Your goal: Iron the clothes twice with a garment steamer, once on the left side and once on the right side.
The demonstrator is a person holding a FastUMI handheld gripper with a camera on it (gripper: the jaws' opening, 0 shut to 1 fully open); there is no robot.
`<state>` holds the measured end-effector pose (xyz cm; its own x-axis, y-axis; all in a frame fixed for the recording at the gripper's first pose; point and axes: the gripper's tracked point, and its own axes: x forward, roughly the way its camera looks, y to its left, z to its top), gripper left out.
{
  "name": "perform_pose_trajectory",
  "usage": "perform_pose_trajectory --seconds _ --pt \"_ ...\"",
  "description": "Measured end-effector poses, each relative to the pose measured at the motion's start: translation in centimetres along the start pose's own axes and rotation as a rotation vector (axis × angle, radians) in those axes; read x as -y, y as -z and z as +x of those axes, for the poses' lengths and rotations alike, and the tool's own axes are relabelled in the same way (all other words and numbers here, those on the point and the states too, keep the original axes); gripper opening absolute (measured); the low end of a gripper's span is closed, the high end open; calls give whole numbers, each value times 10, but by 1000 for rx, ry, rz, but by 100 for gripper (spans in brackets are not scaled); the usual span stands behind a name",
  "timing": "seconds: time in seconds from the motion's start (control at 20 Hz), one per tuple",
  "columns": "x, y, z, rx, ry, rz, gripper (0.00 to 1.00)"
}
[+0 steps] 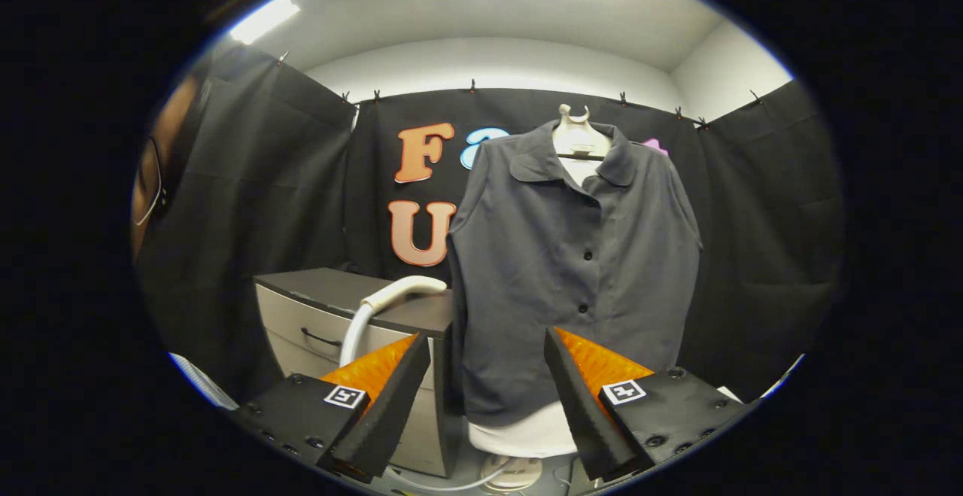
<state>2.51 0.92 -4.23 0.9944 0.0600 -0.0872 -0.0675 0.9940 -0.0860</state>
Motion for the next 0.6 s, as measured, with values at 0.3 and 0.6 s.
perform_pose_trajectory --seconds 0.3,0.6 --pt "-30 -38 15 38 -87 107 98" --pt "-55 -61 54 19 -120 169 98"
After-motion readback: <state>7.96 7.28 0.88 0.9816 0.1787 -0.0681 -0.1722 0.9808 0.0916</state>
